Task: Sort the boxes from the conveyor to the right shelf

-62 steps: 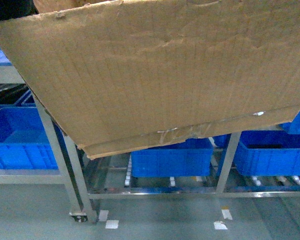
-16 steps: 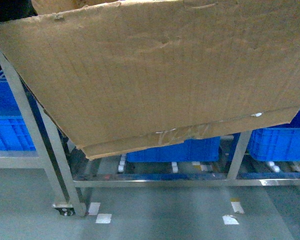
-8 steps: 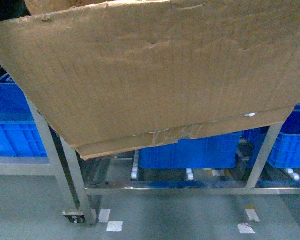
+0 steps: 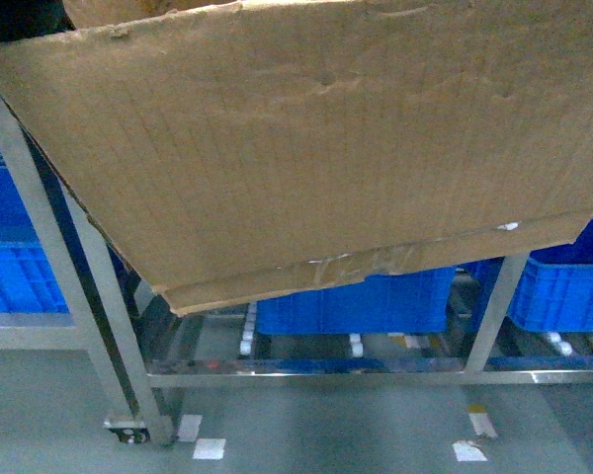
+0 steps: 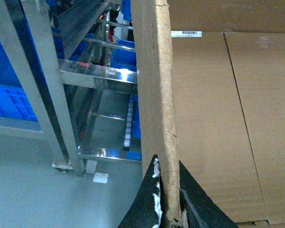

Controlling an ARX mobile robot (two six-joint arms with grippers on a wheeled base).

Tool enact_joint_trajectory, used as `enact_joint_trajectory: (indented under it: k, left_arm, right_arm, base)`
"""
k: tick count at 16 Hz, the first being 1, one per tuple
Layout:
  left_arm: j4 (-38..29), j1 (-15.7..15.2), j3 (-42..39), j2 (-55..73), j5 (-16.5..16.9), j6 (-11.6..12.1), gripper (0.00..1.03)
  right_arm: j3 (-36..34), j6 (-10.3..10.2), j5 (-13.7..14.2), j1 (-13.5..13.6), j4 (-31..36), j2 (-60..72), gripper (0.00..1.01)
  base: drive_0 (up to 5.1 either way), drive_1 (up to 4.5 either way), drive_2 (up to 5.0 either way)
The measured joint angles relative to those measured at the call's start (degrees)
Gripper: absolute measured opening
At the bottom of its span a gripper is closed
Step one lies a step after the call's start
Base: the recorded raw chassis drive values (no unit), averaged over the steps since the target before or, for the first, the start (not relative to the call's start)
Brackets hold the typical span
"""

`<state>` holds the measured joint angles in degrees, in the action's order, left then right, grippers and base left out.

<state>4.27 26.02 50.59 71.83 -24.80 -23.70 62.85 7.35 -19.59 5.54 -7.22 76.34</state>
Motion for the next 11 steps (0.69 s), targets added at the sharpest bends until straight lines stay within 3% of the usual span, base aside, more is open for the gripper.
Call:
enact_joint_trajectory:
  k: [5,11]
  left_arm:
    - [0.0,-0.2,0.0,0.0,-0.1,0.0,0.02]
    - [0.0,-0.2,0.0,-0.3,0.0,0.0,0.02]
  right_arm:
    - [0.0,0.0,0.1,0.1,0.0,0.0,0.02]
    - [0.0,0.0,0.0,0.1,0.0,-0.2,0.02]
  base:
    - [0.0,0.00,0.0]
    - [0.0,4.15,-4.1]
